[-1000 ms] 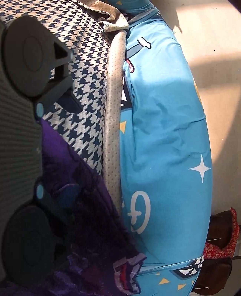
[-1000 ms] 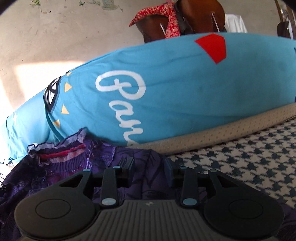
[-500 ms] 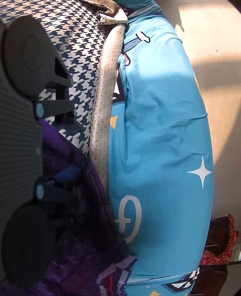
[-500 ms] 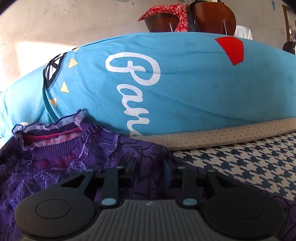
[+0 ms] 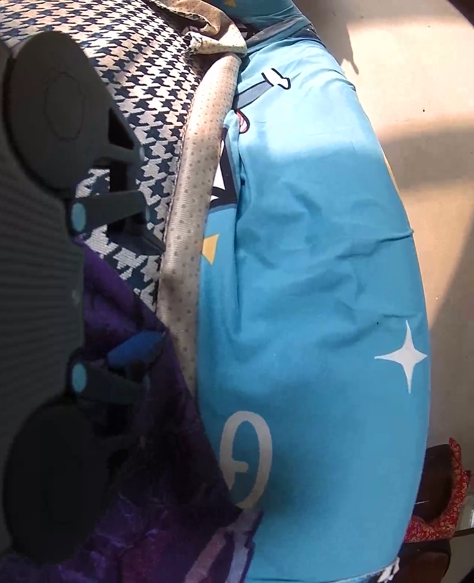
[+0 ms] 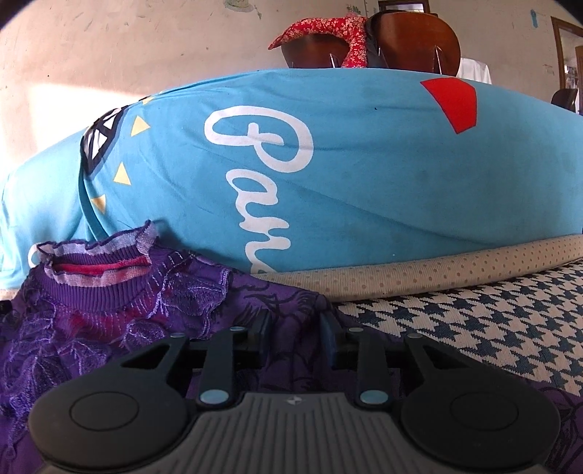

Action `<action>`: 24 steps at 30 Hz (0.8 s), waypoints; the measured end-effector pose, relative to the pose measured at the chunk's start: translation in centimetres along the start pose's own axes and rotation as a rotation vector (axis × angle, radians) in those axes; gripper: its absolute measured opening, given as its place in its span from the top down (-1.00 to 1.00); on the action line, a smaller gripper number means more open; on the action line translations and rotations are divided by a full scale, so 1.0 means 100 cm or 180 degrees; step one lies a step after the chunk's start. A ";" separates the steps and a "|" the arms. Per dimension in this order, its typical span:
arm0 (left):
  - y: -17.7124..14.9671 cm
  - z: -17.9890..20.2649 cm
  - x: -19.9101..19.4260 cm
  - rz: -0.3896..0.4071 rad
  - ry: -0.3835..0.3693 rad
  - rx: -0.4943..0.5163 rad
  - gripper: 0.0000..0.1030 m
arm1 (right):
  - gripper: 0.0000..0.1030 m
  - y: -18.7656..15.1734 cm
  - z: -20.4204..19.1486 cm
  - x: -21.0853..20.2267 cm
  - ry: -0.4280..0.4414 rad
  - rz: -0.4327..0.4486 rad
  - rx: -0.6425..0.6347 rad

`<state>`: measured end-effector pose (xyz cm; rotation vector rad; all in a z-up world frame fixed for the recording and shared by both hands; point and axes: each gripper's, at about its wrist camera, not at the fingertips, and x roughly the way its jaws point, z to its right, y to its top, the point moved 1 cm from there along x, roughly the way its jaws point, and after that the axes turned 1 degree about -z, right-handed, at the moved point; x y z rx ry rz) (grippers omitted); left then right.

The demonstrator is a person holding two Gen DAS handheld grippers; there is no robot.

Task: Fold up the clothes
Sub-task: 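Open the right tool and withdraw it from the spread garment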

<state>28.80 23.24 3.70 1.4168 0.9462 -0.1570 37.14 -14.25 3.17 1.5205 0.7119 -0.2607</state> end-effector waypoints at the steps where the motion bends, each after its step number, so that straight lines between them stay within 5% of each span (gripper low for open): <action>1: 0.002 -0.001 -0.006 0.0006 -0.0039 -0.0011 0.04 | 0.43 0.001 0.001 -0.002 0.0011 -0.0022 0.0014; 10: 0.013 0.005 -0.066 -0.0120 -0.0241 0.0119 -0.18 | 0.43 0.029 0.009 -0.060 -0.0131 0.0047 0.0068; 14: -0.006 0.012 -0.089 -0.0243 -0.0359 0.0277 -0.23 | 0.42 0.032 0.017 -0.090 -0.0221 0.0051 0.0121; 24: -0.058 0.000 -0.132 -0.0642 -0.0516 0.0006 -0.42 | 0.38 -0.005 0.054 -0.158 -0.0425 -0.0126 0.0534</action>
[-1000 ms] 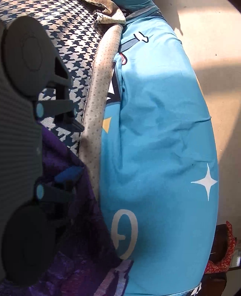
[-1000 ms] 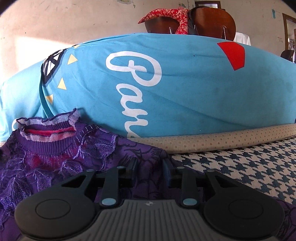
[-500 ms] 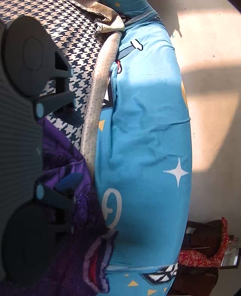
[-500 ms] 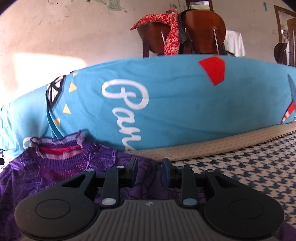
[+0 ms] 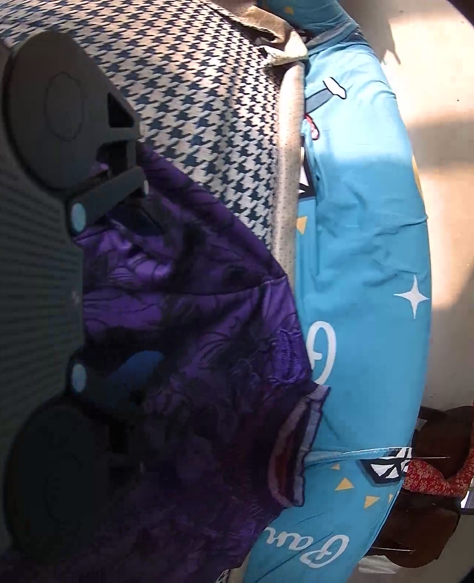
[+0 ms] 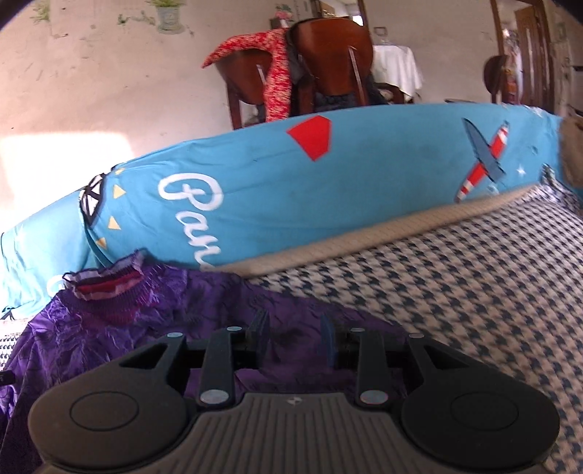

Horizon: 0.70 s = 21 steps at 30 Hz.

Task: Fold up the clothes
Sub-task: 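Open the right tool and withdraw it from the spread garment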

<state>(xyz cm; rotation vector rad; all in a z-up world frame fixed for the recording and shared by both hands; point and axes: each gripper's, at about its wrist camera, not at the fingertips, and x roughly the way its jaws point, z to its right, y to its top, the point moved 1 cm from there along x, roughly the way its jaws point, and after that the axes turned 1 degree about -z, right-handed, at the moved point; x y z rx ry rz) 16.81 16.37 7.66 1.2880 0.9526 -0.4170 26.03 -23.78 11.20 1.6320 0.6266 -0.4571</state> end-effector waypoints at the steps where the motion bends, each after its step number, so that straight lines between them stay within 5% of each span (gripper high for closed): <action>1: -0.007 -0.001 -0.002 -0.0045 -0.0016 -0.0030 -0.42 | 0.34 -0.005 0.004 -0.006 -0.0013 -0.0015 0.0021; 11: -0.070 0.008 -0.040 -0.0271 -0.0176 -0.0030 -0.49 | 0.24 -0.035 0.054 -0.053 -0.0346 -0.0084 0.0265; 21: -0.074 0.038 -0.058 -0.0225 -0.0412 0.0122 -0.61 | -0.05 -0.052 0.089 -0.050 -0.0566 -0.0387 0.0614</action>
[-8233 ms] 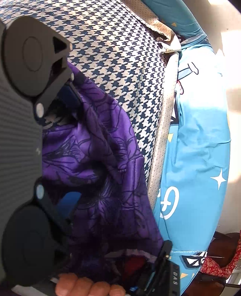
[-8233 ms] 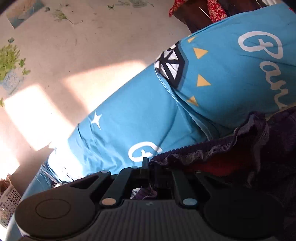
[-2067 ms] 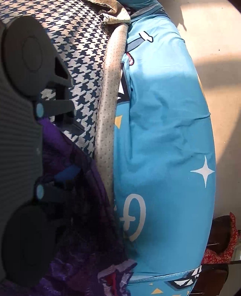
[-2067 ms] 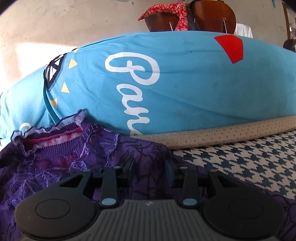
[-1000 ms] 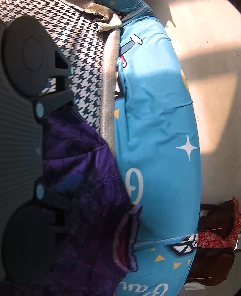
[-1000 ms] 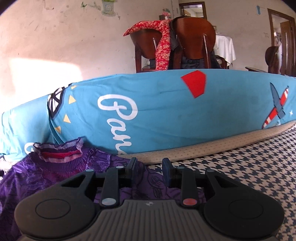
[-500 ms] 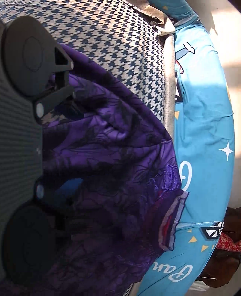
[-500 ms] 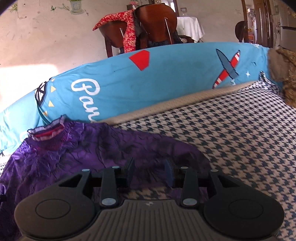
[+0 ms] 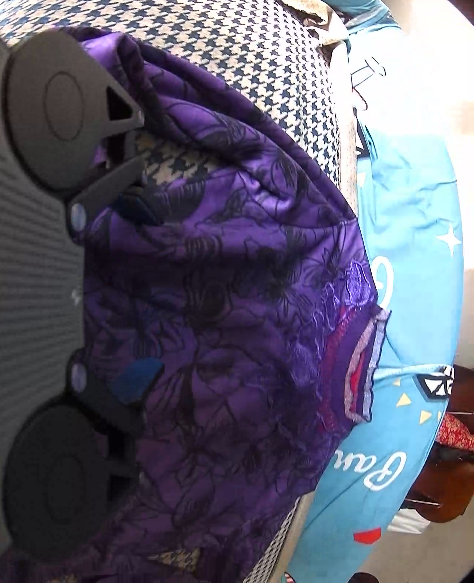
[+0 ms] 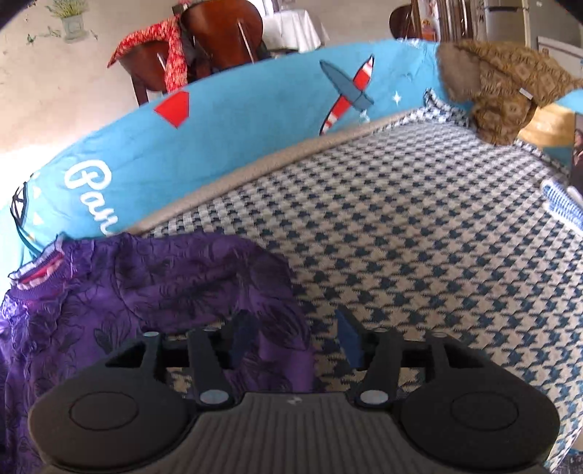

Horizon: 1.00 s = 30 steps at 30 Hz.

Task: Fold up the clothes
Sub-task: 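Open the right tool and withdraw it from the spread garment, then move the open right tool over the purple sleeve lying on the seat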

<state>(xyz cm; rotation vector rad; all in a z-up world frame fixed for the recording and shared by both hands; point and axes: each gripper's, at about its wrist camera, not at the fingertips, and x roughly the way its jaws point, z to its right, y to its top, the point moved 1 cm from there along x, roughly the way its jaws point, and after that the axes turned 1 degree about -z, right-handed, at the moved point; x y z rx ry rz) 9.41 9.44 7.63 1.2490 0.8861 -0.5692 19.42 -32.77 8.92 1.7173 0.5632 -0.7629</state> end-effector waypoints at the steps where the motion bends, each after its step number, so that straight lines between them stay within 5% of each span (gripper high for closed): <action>1: 0.000 0.002 -0.001 0.0002 -0.0009 0.0007 -0.61 | -0.07 -0.001 -0.001 0.003 0.0019 -0.0056 -0.0010; 6: 0.000 0.004 0.000 -0.0015 -0.0023 0.0005 -0.61 | -0.06 -0.007 -0.010 0.018 -0.0136 -0.0250 -0.0135; 8: 0.000 0.004 0.001 -0.0018 -0.0029 -0.0009 -0.61 | 0.67 -0.009 -0.013 0.023 -0.0160 -0.0337 -0.0187; 11: 0.001 0.003 0.000 -0.0021 -0.0033 -0.0016 -0.61 | 0.81 -0.008 -0.014 0.021 -0.0310 -0.0242 -0.0220; 13: 0.000 0.004 0.000 -0.0023 -0.0028 -0.0009 -0.61 | 0.83 -0.003 -0.014 0.011 -0.0502 0.0003 -0.0180; 17: -0.001 0.007 0.002 -0.0040 -0.0023 0.0026 -0.61 | 0.79 0.010 -0.014 -0.019 -0.0997 0.0974 -0.0148; 21: -0.001 0.008 0.004 -0.0047 -0.0012 0.0030 -0.61 | 0.39 0.018 -0.006 -0.020 -0.0965 0.0979 0.0154; 30: -0.001 0.010 0.005 -0.0048 -0.0023 0.0040 -0.63 | 0.29 0.022 0.011 -0.029 -0.1037 0.1128 0.0515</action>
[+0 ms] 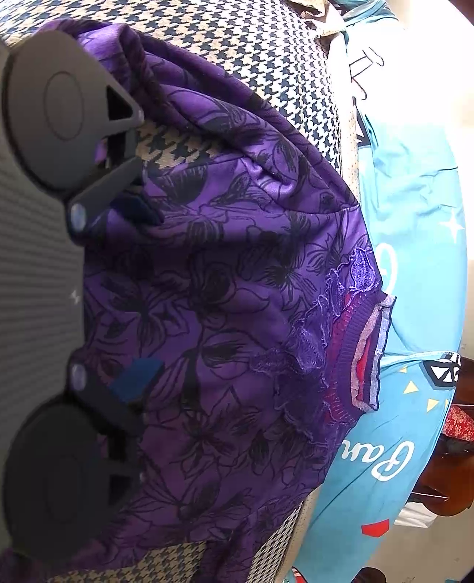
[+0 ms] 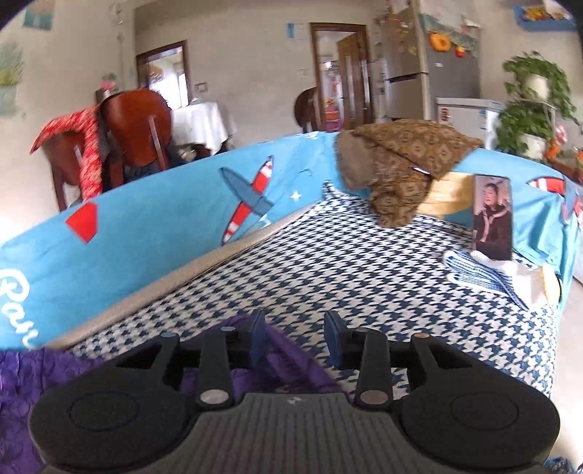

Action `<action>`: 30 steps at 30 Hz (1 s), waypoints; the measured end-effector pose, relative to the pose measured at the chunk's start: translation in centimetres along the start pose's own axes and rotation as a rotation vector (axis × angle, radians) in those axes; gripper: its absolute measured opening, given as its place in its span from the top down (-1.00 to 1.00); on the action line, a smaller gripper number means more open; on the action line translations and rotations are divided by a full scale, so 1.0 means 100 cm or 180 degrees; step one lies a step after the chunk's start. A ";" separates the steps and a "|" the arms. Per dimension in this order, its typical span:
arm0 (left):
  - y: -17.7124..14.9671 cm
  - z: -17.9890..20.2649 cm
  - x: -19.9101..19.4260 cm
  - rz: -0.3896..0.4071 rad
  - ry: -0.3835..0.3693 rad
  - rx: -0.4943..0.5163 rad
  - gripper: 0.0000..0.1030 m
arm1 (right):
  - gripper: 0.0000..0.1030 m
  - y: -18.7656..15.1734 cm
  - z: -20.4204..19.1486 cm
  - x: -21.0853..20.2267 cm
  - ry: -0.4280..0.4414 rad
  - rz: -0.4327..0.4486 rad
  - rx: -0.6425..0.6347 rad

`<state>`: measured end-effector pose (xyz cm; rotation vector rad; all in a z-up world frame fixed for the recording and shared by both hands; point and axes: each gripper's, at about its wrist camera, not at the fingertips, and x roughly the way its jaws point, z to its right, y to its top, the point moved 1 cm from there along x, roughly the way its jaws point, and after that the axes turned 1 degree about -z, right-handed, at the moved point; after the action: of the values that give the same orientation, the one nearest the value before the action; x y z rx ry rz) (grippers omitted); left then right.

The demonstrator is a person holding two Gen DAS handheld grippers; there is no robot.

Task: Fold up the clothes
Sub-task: 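Move the open right tool over the purple sleeve lying on the seat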

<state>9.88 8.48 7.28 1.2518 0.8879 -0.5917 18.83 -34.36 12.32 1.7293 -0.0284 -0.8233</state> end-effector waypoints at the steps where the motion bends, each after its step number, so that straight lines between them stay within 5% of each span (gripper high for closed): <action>1: 0.000 0.000 0.000 0.0000 -0.0002 -0.0003 -0.63 | 0.28 0.006 0.004 0.006 -0.0009 0.0000 0.0079; 13: 0.000 0.002 0.000 -0.0005 0.0003 0.0002 -0.63 | 0.27 0.008 0.061 0.014 0.0046 -0.0612 0.0315; 19: 0.000 0.002 0.000 -0.0002 0.0002 -0.0001 -0.63 | 0.24 -0.004 0.059 0.000 0.0086 -0.0805 0.0285; 25: 0.000 0.001 0.001 -0.0002 0.0007 -0.0005 -0.63 | -0.10 -0.015 0.051 -0.022 0.0426 -0.0844 0.0404; 30: 0.000 0.002 0.001 0.0000 0.0014 -0.0006 -0.63 | -0.10 -0.025 0.035 -0.013 0.0335 -0.0937 0.0189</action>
<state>9.97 8.29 7.22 1.2517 0.8917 -0.5882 15.00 -35.94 10.53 1.8570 0.2812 -0.9510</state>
